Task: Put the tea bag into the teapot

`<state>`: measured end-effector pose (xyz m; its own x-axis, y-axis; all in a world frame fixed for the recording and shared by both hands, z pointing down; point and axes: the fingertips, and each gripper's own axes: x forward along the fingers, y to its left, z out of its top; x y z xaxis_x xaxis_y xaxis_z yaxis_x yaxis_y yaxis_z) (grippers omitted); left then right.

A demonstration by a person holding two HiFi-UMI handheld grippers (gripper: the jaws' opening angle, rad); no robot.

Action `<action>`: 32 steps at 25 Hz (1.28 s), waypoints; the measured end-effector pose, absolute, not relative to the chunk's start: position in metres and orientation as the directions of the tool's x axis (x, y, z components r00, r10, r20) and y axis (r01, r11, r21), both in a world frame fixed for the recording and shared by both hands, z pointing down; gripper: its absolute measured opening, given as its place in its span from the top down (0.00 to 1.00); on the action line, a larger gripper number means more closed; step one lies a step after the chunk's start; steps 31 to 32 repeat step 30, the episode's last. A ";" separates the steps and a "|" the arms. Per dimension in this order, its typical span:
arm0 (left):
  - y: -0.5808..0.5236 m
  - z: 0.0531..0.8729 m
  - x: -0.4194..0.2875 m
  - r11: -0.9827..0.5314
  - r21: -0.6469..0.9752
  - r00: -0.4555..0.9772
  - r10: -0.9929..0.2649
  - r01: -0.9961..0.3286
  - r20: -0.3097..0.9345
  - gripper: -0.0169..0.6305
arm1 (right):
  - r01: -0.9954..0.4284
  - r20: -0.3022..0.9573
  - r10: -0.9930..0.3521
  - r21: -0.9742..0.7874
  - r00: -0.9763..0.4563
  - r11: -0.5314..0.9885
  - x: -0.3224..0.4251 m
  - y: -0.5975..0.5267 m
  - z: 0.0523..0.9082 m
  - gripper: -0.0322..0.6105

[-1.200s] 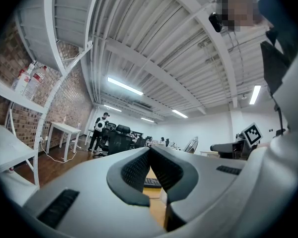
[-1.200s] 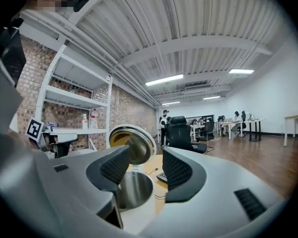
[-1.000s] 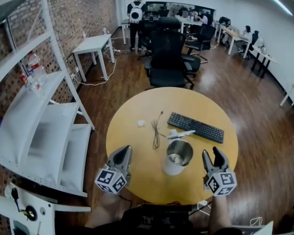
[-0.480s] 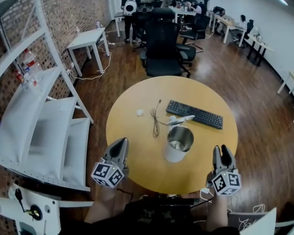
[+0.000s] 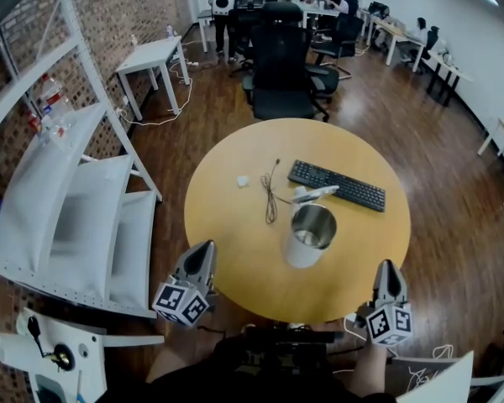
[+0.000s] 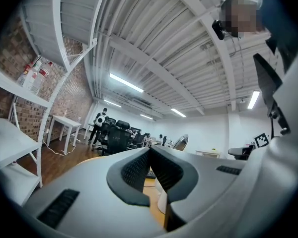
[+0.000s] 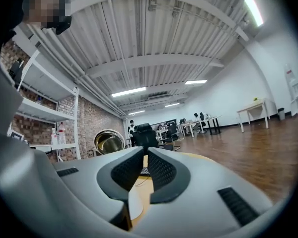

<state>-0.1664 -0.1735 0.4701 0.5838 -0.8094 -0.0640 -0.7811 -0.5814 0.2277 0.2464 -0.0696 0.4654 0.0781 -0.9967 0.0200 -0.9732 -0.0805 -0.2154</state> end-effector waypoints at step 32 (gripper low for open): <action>-0.173 0.474 -0.173 -0.528 0.217 0.527 -0.847 -0.821 -0.067 0.97 | -0.985 0.028 -1.000 -0.170 -0.008 0.003 0.247 -0.078 0.469 0.94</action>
